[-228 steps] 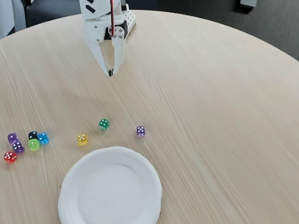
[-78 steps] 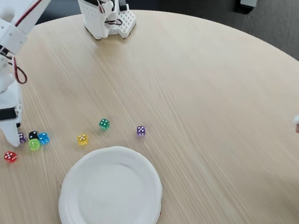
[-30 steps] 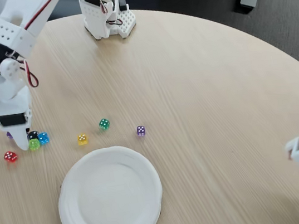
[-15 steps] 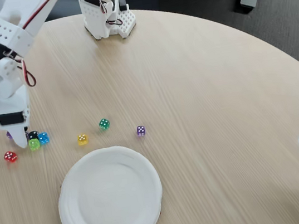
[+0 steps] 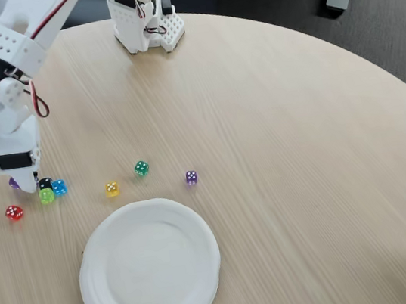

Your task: Pick a purple dice and put it in the plate.

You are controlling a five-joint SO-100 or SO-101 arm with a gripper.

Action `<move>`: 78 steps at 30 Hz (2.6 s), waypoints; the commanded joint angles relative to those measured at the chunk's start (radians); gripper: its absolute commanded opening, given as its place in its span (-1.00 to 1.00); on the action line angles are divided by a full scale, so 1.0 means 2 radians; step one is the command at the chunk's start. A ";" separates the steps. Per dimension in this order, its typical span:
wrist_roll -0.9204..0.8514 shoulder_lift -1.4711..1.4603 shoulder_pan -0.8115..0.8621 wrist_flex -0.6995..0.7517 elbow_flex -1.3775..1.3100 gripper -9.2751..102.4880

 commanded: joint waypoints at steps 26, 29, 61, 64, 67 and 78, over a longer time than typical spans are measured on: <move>0.048 0.118 -0.009 0.070 -0.012 -0.83; 0.048 0.150 -0.010 0.087 -0.012 -0.83; 0.076 0.271 -0.344 0.104 -0.003 -0.83; 0.069 0.262 -0.354 0.077 -0.002 -0.83; 0.055 0.245 -0.347 0.044 -0.002 -0.83; 0.002 0.222 -0.326 -0.004 -0.001 -0.83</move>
